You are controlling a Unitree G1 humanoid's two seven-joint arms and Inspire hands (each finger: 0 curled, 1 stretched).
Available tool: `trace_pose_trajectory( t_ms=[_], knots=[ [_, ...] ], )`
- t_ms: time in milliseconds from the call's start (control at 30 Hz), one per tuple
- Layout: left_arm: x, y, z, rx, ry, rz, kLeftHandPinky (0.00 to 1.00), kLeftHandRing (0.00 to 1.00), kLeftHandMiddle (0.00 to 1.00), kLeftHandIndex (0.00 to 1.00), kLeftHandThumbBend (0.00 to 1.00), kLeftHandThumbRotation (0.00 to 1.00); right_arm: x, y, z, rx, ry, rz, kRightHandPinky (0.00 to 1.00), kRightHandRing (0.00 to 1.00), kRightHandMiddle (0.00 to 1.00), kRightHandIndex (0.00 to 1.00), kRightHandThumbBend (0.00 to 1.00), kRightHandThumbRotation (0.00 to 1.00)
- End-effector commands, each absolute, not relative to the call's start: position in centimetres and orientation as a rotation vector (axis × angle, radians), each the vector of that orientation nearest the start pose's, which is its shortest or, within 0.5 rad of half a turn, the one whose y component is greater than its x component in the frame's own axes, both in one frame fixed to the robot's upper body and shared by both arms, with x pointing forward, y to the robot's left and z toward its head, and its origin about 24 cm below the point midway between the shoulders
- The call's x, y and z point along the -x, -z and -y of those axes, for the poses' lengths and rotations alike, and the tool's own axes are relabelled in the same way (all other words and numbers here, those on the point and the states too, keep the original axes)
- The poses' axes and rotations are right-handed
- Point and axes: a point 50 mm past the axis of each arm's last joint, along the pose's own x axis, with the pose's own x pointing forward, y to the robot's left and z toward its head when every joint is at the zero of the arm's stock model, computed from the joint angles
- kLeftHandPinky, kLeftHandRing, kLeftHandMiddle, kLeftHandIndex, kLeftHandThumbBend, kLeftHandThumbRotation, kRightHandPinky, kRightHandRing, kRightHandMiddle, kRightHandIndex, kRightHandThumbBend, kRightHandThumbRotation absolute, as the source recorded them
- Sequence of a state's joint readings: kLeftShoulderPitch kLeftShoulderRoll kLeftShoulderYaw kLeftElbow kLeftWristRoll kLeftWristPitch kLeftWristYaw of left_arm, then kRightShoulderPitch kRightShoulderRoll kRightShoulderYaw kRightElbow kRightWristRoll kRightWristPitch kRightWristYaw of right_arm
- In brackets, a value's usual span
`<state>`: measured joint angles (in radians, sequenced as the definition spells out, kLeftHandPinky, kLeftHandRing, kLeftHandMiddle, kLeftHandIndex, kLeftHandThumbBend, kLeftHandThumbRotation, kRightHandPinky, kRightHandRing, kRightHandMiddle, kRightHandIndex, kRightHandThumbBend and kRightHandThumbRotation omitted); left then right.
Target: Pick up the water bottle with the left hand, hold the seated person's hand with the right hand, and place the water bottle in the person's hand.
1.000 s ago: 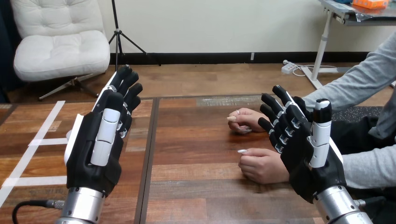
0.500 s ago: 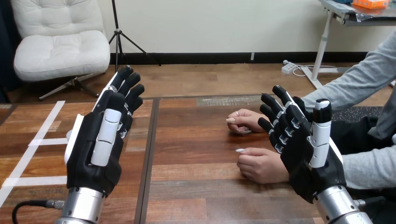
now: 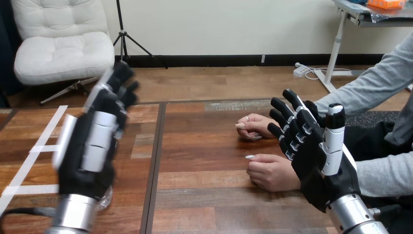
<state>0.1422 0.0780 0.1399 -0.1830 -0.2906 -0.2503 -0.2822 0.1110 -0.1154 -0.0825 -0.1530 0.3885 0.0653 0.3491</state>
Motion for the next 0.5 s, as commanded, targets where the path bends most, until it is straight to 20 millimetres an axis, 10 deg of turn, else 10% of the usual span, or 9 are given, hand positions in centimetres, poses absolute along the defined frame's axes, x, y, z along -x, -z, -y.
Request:
trace_pose_trajectory(
  t_ms=[0, 467],
  knots=[
    [-22.6, -12.6, -21.3, 0.074, 0.042, 0.572, 0.93, 0.92, 0.93, 0.91, 0.83, 0.83, -24.0, -7.5, 17.3, -0.261, -0.294, 0.142, 1.00, 1.00, 0.97, 1.00, 1.00, 1.00],
    [-22.9, -14.0, -25.1, -0.068, -0.100, 0.641, 0.86, 0.92, 0.92, 0.88, 0.85, 0.87, -24.0, -7.4, 17.2, -0.257, -0.303, 0.142, 1.00, 1.00, 0.97, 1.00, 1.00, 1.00]
  ],
)
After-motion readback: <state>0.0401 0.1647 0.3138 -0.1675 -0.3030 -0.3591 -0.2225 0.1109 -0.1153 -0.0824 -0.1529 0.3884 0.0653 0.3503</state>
